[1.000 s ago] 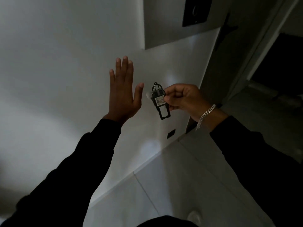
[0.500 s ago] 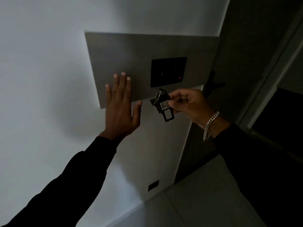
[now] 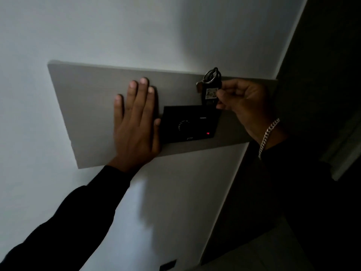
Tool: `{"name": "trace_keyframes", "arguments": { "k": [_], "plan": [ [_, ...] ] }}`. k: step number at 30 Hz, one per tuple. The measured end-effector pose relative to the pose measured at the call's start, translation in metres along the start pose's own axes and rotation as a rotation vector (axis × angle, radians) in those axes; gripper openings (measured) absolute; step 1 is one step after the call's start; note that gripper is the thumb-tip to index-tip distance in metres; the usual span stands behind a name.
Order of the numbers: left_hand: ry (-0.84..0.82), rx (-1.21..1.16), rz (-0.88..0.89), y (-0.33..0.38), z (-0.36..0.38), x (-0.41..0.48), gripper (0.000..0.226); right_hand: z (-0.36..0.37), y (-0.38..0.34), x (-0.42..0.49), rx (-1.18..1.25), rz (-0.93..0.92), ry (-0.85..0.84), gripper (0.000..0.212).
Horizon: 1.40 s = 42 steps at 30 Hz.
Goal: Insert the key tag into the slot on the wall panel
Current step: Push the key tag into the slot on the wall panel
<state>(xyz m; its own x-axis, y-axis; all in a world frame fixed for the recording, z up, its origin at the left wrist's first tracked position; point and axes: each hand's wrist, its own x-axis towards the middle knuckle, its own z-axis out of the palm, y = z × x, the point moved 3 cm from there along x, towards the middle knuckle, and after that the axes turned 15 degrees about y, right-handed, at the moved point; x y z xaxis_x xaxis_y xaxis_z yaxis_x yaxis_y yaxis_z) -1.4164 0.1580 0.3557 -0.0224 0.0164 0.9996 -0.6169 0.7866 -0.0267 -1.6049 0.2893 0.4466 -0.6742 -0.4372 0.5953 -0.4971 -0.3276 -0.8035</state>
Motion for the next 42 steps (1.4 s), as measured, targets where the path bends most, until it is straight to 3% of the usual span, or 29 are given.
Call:
{"name": "trace_keyframes", "arguments": {
  "k": [9,19,26,28,31,33,38,42],
  "plan": [
    [0.082,0.365,0.165,-0.005,0.010,0.006,0.066,0.004,0.030,0.022,0.085,-0.060,-0.057,0.019],
    [0.096,0.454,0.162,-0.003,0.012,0.006,0.068,0.008,0.042,0.026,-0.022,-0.162,-0.109,0.008],
    [0.115,0.449,0.173,-0.004,0.013,0.004,0.068,0.000,0.052,0.019,-0.094,-0.285,-0.062,0.010],
    [0.117,0.449,0.174,-0.004,0.014,0.005,0.069,-0.002,0.046,0.023,-0.155,-0.315,-0.077,0.020],
    [0.107,0.451,0.169,-0.004,0.015,0.004,0.069,-0.001,0.020,0.027,-0.287,-0.562,-0.176,0.045],
    [0.103,0.448,0.168,-0.004,0.015,0.005,0.069,0.005,-0.001,0.027,-0.369,-0.745,-0.294,0.049],
    [0.092,0.443,0.159,-0.004,0.014,0.005,0.068,0.022,-0.020,0.022,-0.499,-0.905,-0.551,0.043],
    [0.090,0.443,0.162,-0.004,0.015,0.005,0.069,0.028,-0.025,0.027,-0.521,-0.985,-0.537,0.023]
  ]
}}
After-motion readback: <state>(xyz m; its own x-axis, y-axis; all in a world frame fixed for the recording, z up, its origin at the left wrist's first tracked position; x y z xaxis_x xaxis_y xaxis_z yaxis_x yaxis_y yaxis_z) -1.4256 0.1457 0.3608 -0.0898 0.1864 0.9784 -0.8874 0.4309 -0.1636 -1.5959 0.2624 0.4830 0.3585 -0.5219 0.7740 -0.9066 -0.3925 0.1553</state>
